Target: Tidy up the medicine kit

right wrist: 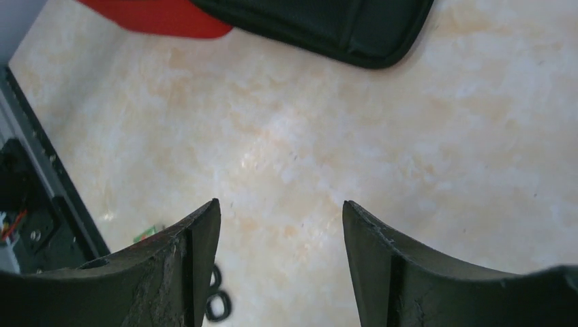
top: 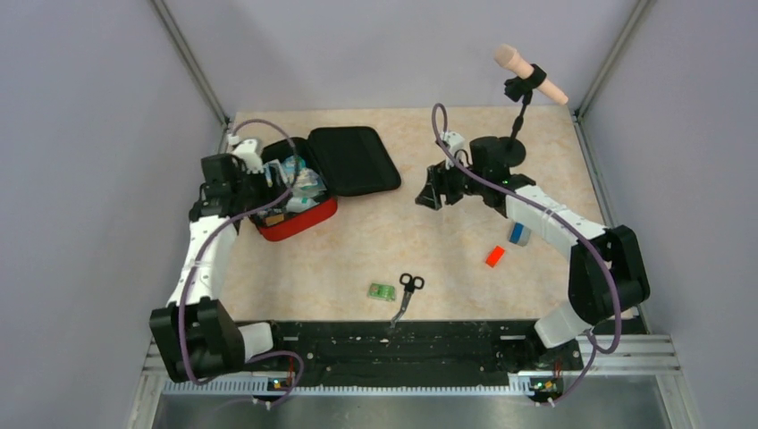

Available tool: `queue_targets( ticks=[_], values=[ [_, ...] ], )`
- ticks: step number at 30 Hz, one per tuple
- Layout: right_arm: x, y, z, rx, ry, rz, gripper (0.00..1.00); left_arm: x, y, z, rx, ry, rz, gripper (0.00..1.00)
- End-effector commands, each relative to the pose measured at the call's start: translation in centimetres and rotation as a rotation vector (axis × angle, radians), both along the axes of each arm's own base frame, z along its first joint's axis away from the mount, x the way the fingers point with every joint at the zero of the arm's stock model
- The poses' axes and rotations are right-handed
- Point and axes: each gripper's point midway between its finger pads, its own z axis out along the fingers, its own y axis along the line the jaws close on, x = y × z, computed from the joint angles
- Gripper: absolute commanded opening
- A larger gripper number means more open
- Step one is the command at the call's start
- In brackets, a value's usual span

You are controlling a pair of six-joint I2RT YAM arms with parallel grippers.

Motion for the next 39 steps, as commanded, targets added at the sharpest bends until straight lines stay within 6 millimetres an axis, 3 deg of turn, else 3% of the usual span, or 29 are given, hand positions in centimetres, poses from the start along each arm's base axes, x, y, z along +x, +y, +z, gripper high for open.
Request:
queue_targets(
  ticks=[1, 6, 9, 16, 21, 26, 33, 39],
  values=[
    [-4.4, -0.7, 0.8, -0.028, -0.001, 0.160, 0.64, -0.8, -9.5, 3.8, 0.057, -0.188, -0.451, 0.69],
    [-5.5, -2.9, 2.6, -0.086, -0.105, 0.130, 0.64, -5.0, -18.1, 0.5, 0.067, -0.045, -0.753, 0.66],
    [-5.7, -4.6, 5.5, -0.098, -0.183, 0.073, 0.62, -8.1, -22.4, -1.3, 0.058, 0.027, -0.883, 0.65],
    [-5.3, -10.5, 7.5, -0.226, -0.250, -0.131, 0.60, -13.0, -28.9, -5.3, 0.126, 0.143, -1.044, 0.67],
    [-4.3, -14.4, 8.6, -0.203, -0.216, -0.303, 0.59, -16.5, -33.7, -7.9, 0.208, 0.233, -1.104, 0.69],
    [-4.7, -15.4, 10.9, -0.166, -0.219, -0.341, 0.59, -16.9, -34.7, -11.6, 0.361, 0.283, -1.046, 0.69],
    [-4.7, -15.8, 11.6, -0.162, -0.253, -0.363, 0.59, -18.2, -34.8, -15.1, 0.390, 0.382, -1.040, 0.65],
    [-4.1, -15.6, 12.5, -0.135, -0.284, -0.364, 0.58, -15.8, -35.4, -16.2, 0.468, 0.290, -1.024, 0.60]
  ],
)
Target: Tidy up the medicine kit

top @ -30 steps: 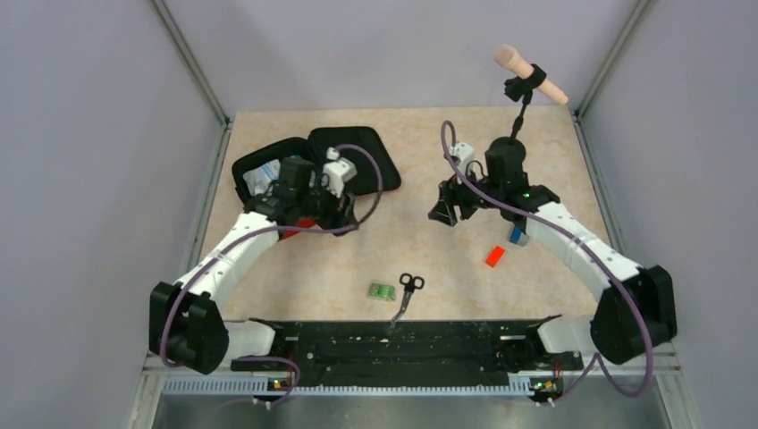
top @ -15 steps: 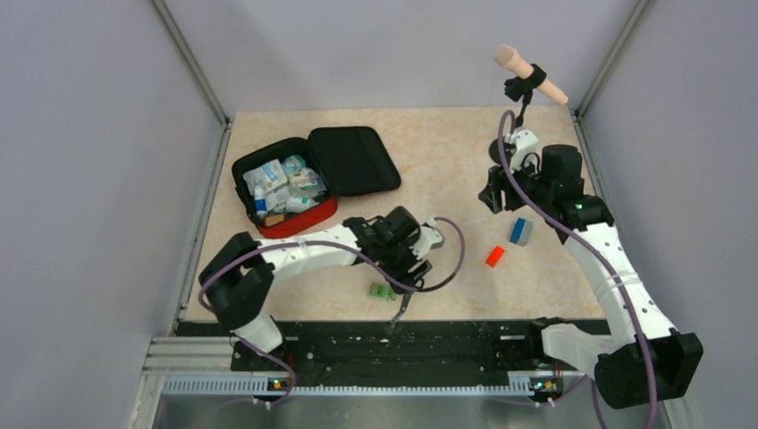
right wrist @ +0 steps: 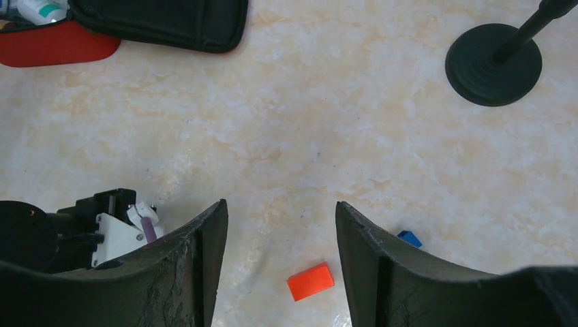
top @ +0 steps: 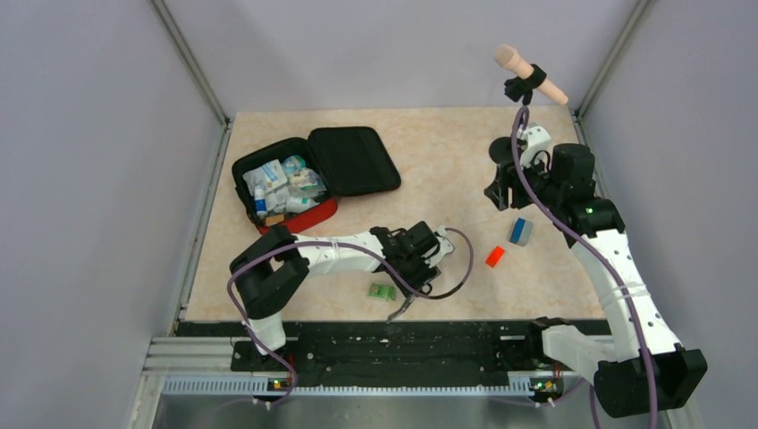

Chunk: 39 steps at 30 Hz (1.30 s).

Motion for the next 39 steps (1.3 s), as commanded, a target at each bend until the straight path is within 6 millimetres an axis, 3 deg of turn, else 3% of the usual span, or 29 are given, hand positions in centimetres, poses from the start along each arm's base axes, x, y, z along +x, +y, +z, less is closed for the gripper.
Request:
queue_targets(
  ticks=[1, 10, 14, 16, 20, 24, 27, 32, 35, 39],
  values=[
    [1.1, 0.0, 3.6, 0.032, -0.110, -0.014, 0.58, 2.7, -0.9, -1.6, 0.026, -0.118, 0.004, 0.60],
    [1.1, -0.4, 0.9, -0.006, -0.105, -0.008, 0.57, 7.4, -0.7, -1.9, 0.026, -0.277, 0.019, 0.56],
    [0.8, -0.5, 0.5, -0.034, -0.117, 0.008, 0.57, 10.6, -1.4, -0.1, -0.033, -0.347, 0.001, 0.56],
    [0.4, 0.2, 0.0, -0.047, -0.122, 0.079, 0.60, 11.2, -2.3, 0.9, -0.105, -0.325, -0.052, 0.57],
    [-0.6, 1.4, -1.6, -0.056, -0.117, 0.205, 0.67, 10.7, -3.4, 4.4, -0.293, -0.198, -0.101, 0.64],
    [-2.7, 3.7, -3.4, -0.051, -0.123, 0.445, 0.67, 9.8, -2.6, 8.9, -0.436, -0.158, -0.100, 0.69],
    [-3.5, 4.8, -4.6, -0.071, -0.164, 0.605, 0.64, 9.0, -1.3, 10.7, -0.470, -0.111, -0.064, 0.70],
    [-2.2, 6.7, -6.4, -0.116, -0.202, 0.751, 0.60, 7.9, 2.1, 9.8, -0.525, 0.044, 0.066, 0.68],
    [-2.0, 8.8, -8.5, -0.224, -0.226, 0.875, 0.57, 7.1, 3.8, 9.1, -0.576, 0.243, 0.172, 0.64],
    [-2.2, 11.8, -12.1, -0.374, -0.236, 1.042, 0.52, 7.9, 5.3, 8.6, -0.647, 0.384, 0.305, 0.61]
  ],
)
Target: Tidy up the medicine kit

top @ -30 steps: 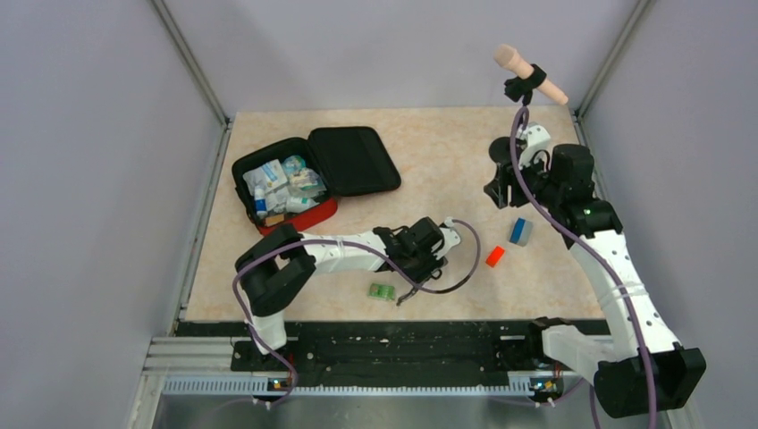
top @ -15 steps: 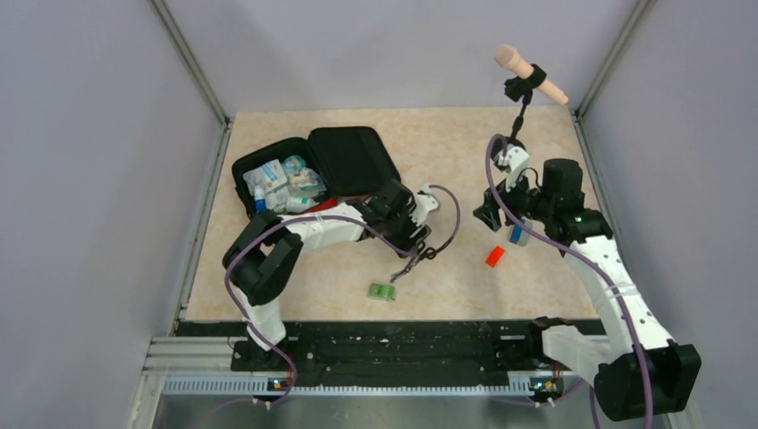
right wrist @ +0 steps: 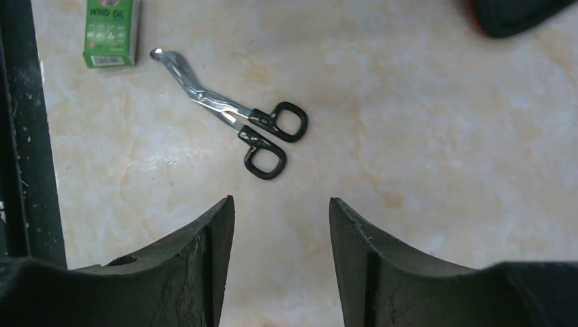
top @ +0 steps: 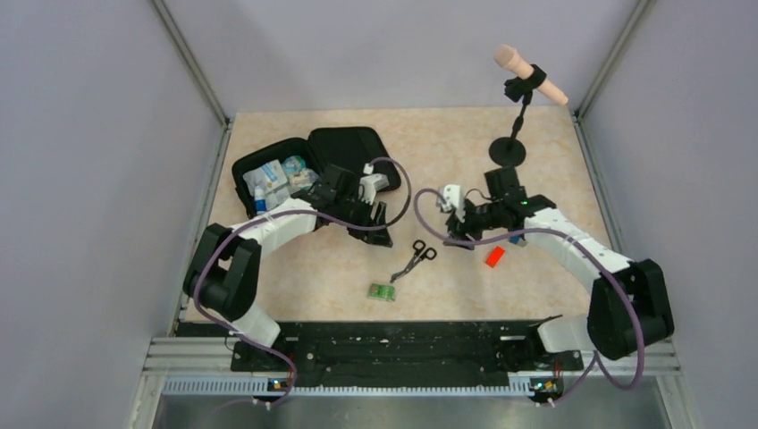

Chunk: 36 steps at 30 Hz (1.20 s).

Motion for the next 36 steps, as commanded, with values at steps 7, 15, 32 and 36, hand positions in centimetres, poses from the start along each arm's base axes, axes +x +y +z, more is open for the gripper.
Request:
queue_targets(
  ticks=[7, 15, 32, 36],
  values=[
    [1.7, 6.0, -5.4, -0.258, -0.175, 0.331, 0.46, 0.2, 2.3, -0.8, -0.106, 0.275, 0.129, 0.63],
    [0.4, 9.0, -7.1, -0.307, -0.237, 0.440, 0.47, 2.0, 4.1, -2.0, -0.097, 0.322, 0.247, 0.63],
    [-2.8, 13.2, -10.2, -0.389, -0.229, 0.619, 0.40, 3.7, 5.9, -0.8, -0.161, 0.355, 0.319, 0.63],
    [-3.2, 13.0, -11.2, -0.444, -0.177, 0.649, 0.36, 3.9, 6.3, -0.5, -0.170, 0.350, 0.334, 0.63]
  ],
)
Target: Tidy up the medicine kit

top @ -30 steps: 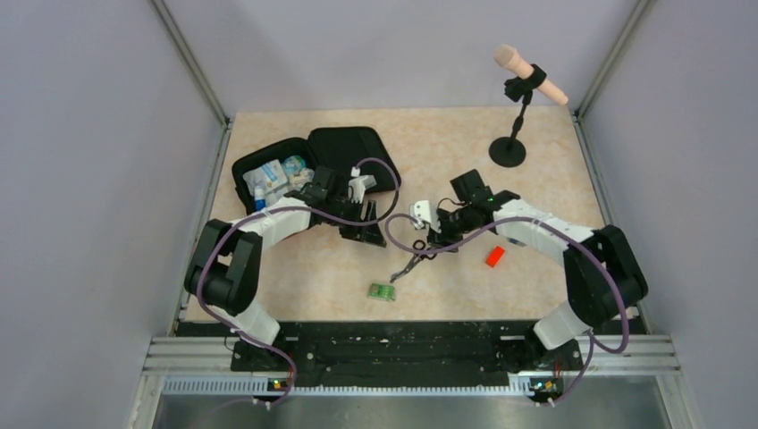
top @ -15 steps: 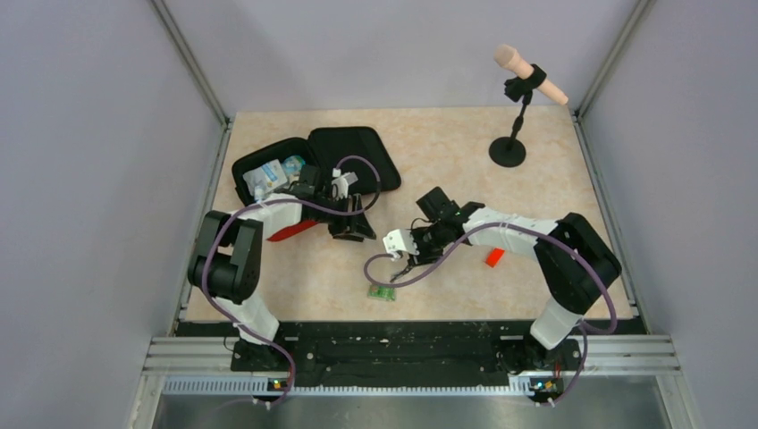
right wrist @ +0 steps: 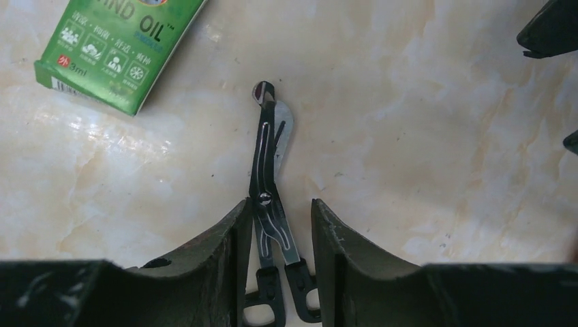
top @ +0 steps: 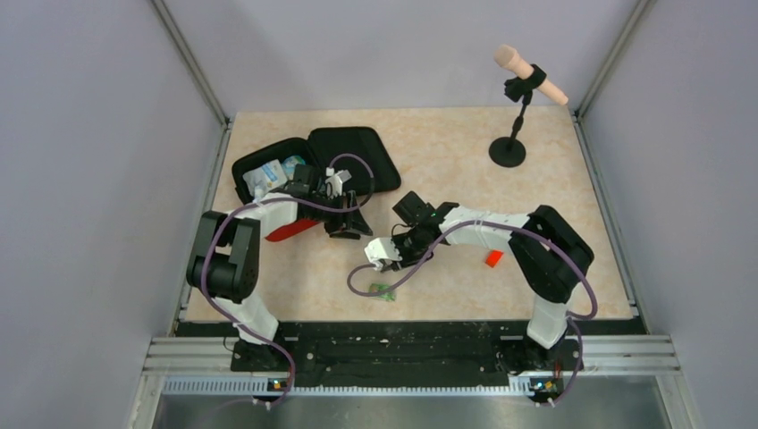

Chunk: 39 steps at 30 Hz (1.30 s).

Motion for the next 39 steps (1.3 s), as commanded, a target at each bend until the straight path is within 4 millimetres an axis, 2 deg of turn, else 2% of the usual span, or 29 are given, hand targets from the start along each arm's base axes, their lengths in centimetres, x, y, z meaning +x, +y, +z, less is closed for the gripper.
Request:
queue_targets(
  ticks=[1, 6, 10, 13, 16, 20, 24, 33, 39],
  values=[
    [-0.4, 0.4, -0.7, -0.068, 0.030, 0.040, 0.36, 1.0, 0.0, 2.4, -0.047, -0.067, 0.010, 0.63],
    [-1.7, -1.1, -2.7, -0.202, 0.156, 0.041, 0.34, 1.0, 0.1, 2.2, -0.060, -0.057, 0.027, 0.63],
    [-2.9, -2.2, -4.3, -0.298, 0.255, 0.020, 0.23, 0.9, 0.0, 2.0, -0.066, -0.043, 0.030, 0.63],
    [-2.8, -2.5, -5.3, -0.312, 0.236, 0.000, 0.21, 0.9, 0.0, 2.0, -0.069, -0.035, 0.030, 0.63],
    [-2.2, -2.8, -5.8, -0.287, 0.158, -0.034, 0.14, 0.8, 0.0, 1.8, -0.069, -0.029, 0.031, 0.63],
    [-0.3, -2.5, -5.1, -0.193, -0.011, -0.087, 0.10, 0.3, -0.1, 1.5, -0.064, -0.017, 0.033, 0.64],
    [0.5, -2.0, -3.8, -0.095, -0.109, -0.104, 0.08, -0.6, -0.9, 1.0, -0.067, -0.020, 0.012, 0.65],
    [0.2, -1.9, -4.1, -0.091, -0.099, -0.111, 0.08, -2.0, -2.9, 0.3, -0.070, -0.039, -0.101, 0.63],
    [-0.2, -1.7, -4.2, -0.092, -0.095, -0.101, 0.08, -1.0, -3.0, -0.9, -0.012, -0.059, -0.133, 0.66]
  ],
)
